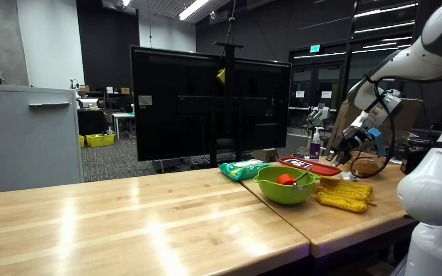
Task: Put the red lid on the table
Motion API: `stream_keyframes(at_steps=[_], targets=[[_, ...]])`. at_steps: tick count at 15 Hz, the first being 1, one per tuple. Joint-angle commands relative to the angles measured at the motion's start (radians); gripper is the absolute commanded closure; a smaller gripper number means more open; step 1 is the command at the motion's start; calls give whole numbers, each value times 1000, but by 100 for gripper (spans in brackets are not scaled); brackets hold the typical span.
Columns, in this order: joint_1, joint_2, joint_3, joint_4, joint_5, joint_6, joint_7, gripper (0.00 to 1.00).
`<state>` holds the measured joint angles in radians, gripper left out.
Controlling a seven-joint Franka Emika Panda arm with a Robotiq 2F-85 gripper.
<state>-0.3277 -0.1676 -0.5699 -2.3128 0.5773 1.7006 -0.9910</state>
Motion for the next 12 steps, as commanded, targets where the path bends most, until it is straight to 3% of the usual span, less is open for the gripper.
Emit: stream_keyframes(at_steps=[1, 2, 3, 12], targets=[[-29, -5, 19, 14, -12, -31, 5, 9], [-31, -4, 17, 12, -9, -37, 3, 2], [-34, -4, 15, 8, -6, -46, 5, 0], [-48, -26, 30, -60, 21, -81, 41, 0]])
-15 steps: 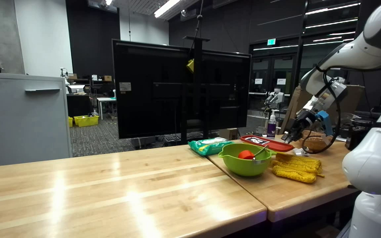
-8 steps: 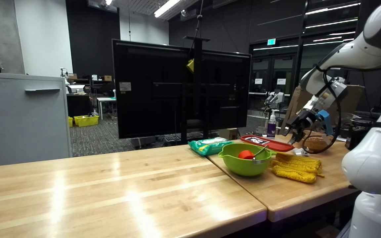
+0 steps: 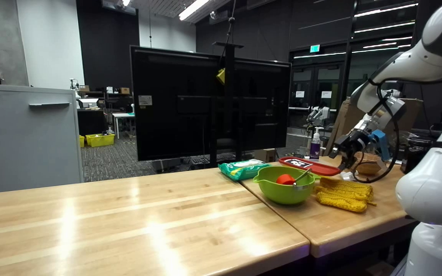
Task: Put the red lid on the table
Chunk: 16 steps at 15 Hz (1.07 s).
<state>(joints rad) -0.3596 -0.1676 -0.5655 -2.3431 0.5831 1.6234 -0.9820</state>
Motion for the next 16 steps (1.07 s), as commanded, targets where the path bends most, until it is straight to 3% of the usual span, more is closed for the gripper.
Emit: stream_keyframes(at_steps=[1, 6, 7, 8, 10, 16], targets=[[-15, -28, 33, -38, 18, -1, 40, 0], [-13, -43, 74, -62, 23, 2, 91, 0], [-13, -48, 81, -66, 23, 6, 101, 25], [-12, -52, 86, -69, 22, 8, 111, 26], [-12, -61, 95, -74, 19, 12, 127, 39], [-11, -80, 103, -76, 7, 13, 145, 87]])
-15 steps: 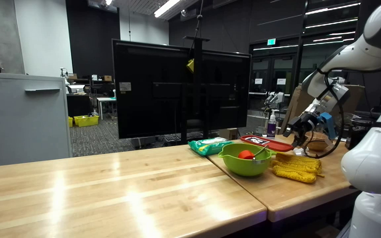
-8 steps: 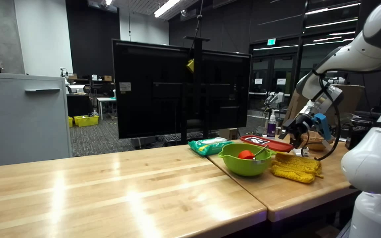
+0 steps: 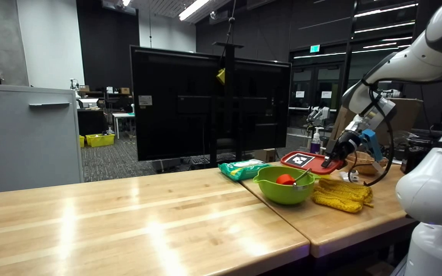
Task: Put the red lid on the table
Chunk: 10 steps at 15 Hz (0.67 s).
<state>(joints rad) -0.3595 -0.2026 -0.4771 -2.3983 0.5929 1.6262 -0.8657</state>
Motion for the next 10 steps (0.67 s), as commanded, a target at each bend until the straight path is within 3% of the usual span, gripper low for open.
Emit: stream_keyframes(at_steps=[1, 3, 10], targets=[[-11, -47, 15, -19, -5, 11, 27, 94], [-9, -60, 20, -15, -20, 10, 28, 100], [-3, -125, 23, 31, -106, -39, 18, 98]])
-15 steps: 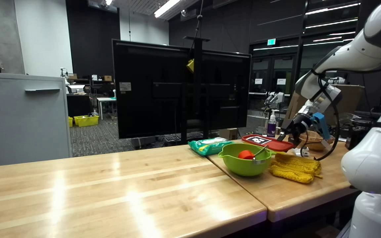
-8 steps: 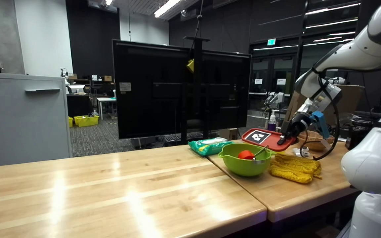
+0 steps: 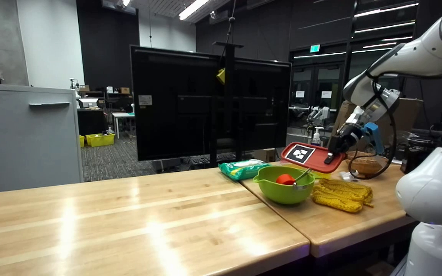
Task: Put the red lid on the table
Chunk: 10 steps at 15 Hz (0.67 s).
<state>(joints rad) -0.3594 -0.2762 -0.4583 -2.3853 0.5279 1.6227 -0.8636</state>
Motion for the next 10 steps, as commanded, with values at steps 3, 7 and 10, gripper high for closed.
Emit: stream_keyframes(at_steps=[3, 7, 10], targets=[[5, -78, 4, 47, -69, -84, 13, 98], [26, -113, 11, 67, -51, -148, 7, 98], [56, -153, 52, 48, -25, -157, 44, 98]])
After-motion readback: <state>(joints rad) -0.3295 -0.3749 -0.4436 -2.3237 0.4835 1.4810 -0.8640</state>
